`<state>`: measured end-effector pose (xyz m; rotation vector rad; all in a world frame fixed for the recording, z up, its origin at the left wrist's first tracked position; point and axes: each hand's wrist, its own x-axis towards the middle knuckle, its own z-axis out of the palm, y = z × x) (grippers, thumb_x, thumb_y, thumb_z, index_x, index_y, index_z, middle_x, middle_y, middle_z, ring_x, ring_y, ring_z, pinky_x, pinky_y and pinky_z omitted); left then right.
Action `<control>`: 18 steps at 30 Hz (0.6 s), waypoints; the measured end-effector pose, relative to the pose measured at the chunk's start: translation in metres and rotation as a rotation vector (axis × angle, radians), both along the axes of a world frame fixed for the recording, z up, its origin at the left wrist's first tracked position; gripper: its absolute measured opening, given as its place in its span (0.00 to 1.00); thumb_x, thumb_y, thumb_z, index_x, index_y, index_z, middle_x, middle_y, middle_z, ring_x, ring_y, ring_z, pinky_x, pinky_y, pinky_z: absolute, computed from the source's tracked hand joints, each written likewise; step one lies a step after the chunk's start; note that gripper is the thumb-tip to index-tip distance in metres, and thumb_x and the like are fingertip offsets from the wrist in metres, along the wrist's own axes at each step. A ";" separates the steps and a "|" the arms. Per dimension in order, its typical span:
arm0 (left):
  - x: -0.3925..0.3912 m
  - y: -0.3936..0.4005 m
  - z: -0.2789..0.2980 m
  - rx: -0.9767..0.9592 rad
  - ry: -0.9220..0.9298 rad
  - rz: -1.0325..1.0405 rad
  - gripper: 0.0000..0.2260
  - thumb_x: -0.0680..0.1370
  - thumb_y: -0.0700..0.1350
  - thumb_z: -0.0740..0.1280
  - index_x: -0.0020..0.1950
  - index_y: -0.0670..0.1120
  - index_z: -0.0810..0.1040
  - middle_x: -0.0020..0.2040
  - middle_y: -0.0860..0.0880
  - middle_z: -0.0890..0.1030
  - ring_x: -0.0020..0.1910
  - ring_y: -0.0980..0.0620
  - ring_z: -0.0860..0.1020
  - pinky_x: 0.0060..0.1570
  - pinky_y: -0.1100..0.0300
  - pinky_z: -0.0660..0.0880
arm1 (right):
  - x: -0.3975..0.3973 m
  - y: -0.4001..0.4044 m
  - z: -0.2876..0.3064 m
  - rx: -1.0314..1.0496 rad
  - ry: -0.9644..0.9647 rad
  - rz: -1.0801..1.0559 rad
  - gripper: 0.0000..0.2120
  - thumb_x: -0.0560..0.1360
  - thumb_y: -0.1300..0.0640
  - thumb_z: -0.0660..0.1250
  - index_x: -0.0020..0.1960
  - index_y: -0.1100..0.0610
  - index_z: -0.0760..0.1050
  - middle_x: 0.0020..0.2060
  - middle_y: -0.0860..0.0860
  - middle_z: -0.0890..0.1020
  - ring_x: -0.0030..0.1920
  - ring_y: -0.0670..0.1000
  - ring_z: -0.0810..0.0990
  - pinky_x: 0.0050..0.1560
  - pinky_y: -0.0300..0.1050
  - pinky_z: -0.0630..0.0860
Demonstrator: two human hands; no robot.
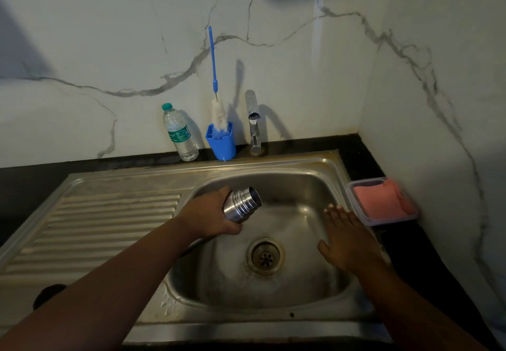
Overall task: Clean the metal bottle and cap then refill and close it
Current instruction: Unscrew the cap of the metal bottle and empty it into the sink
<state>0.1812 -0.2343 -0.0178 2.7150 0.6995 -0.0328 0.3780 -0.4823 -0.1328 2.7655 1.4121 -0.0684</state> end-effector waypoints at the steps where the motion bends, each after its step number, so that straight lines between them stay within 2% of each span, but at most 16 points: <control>1: 0.001 -0.001 -0.001 0.014 0.019 -0.004 0.30 0.61 0.61 0.75 0.59 0.56 0.70 0.51 0.55 0.79 0.46 0.54 0.78 0.44 0.59 0.75 | 0.000 0.000 0.001 0.002 0.004 -0.003 0.38 0.76 0.40 0.50 0.77 0.60 0.45 0.77 0.57 0.49 0.77 0.54 0.47 0.75 0.49 0.45; 6: 0.007 -0.004 -0.006 0.057 0.104 -0.041 0.31 0.61 0.63 0.74 0.60 0.56 0.69 0.52 0.54 0.79 0.48 0.53 0.78 0.48 0.55 0.77 | -0.001 -0.001 0.002 0.007 0.001 -0.020 0.44 0.67 0.37 0.36 0.77 0.60 0.46 0.77 0.57 0.50 0.77 0.54 0.48 0.75 0.49 0.45; 8: 0.008 -0.004 -0.010 0.040 0.117 -0.053 0.31 0.62 0.62 0.74 0.60 0.56 0.69 0.52 0.54 0.79 0.48 0.54 0.78 0.48 0.56 0.77 | -0.001 -0.001 0.002 0.019 0.009 -0.023 0.43 0.69 0.37 0.39 0.77 0.60 0.46 0.77 0.57 0.50 0.77 0.54 0.47 0.75 0.49 0.45; 11: 0.010 -0.007 -0.013 0.033 0.126 -0.076 0.30 0.60 0.63 0.73 0.58 0.57 0.69 0.51 0.55 0.79 0.47 0.55 0.78 0.47 0.57 0.77 | -0.002 -0.001 0.002 0.013 0.018 -0.011 0.40 0.74 0.37 0.49 0.77 0.60 0.45 0.77 0.57 0.49 0.77 0.54 0.47 0.75 0.49 0.43; 16: 0.013 -0.013 -0.016 0.078 0.153 -0.097 0.29 0.61 0.63 0.74 0.57 0.56 0.70 0.51 0.54 0.79 0.46 0.53 0.78 0.46 0.57 0.76 | -0.001 -0.001 0.000 0.007 -0.003 0.001 0.40 0.73 0.38 0.49 0.77 0.61 0.47 0.77 0.58 0.51 0.77 0.55 0.48 0.75 0.50 0.45; 18: 0.013 -0.015 -0.017 0.095 0.162 -0.096 0.29 0.61 0.62 0.74 0.57 0.56 0.69 0.50 0.55 0.79 0.46 0.53 0.78 0.44 0.59 0.74 | -0.002 -0.001 0.001 0.014 -0.010 0.004 0.41 0.72 0.38 0.45 0.77 0.61 0.47 0.76 0.58 0.52 0.77 0.55 0.49 0.75 0.51 0.46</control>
